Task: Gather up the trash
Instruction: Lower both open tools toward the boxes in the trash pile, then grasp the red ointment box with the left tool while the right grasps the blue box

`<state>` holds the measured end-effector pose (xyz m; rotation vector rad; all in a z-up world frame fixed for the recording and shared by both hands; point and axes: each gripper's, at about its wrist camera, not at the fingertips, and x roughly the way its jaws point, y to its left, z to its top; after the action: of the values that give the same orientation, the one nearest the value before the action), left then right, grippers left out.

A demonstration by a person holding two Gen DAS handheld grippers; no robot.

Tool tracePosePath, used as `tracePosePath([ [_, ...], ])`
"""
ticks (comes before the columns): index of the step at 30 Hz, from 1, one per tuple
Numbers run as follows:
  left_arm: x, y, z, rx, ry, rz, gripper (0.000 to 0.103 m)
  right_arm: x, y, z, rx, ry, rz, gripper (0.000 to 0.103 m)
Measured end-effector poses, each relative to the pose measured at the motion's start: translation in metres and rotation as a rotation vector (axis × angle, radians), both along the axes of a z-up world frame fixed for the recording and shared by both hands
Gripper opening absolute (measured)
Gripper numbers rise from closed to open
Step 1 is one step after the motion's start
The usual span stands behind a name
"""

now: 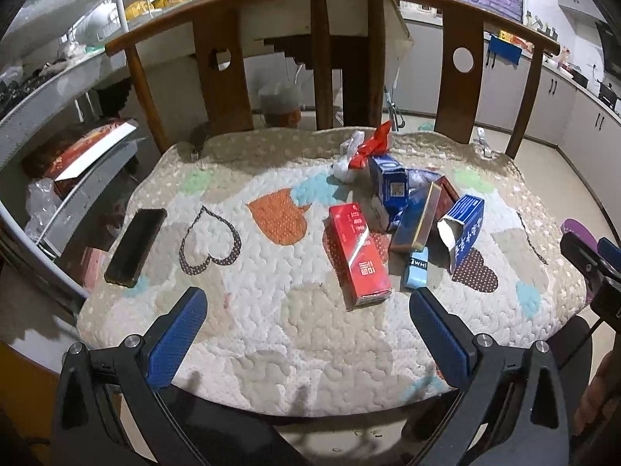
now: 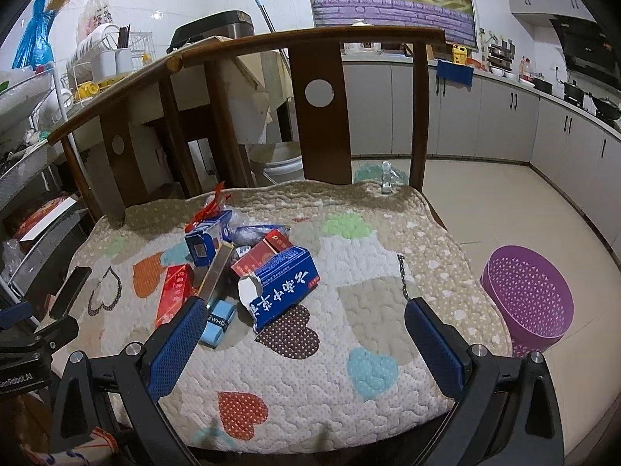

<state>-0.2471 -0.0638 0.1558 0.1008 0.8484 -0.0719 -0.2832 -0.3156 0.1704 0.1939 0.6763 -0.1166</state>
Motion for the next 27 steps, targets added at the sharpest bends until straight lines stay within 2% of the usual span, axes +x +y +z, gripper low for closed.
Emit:
tracePosePath([
  [10,0.038,0.027,-0.029,-0.042,0.071,0.03,0.103,0.017,-0.009,-0.026,0.067,0.073,0.049,0.103],
  [15,0.068,0.014,-0.058,-0.095,0.174,-0.03,0.102,0.048,-0.015,-0.045,0.204,0.137,0.134,0.096],
  [17,0.08,0.006,-0.068,-0.118,0.214,-0.049,0.091,0.067,-0.017,-0.055,0.292,0.179,0.161,0.089],
  [19,0.092,-0.003,-0.075,-0.131,0.233,-0.066,0.089,0.08,-0.02,-0.061,0.342,0.202,0.165,0.083],
  [23,0.116,-0.015,-0.09,-0.149,0.274,-0.061,0.089,0.113,-0.031,-0.073,0.409,0.226,0.128,0.083],
  [27,0.137,-0.021,-0.105,-0.132,0.304,-0.048,0.089,0.139,-0.039,-0.091,0.458,0.276,0.085,0.083],
])
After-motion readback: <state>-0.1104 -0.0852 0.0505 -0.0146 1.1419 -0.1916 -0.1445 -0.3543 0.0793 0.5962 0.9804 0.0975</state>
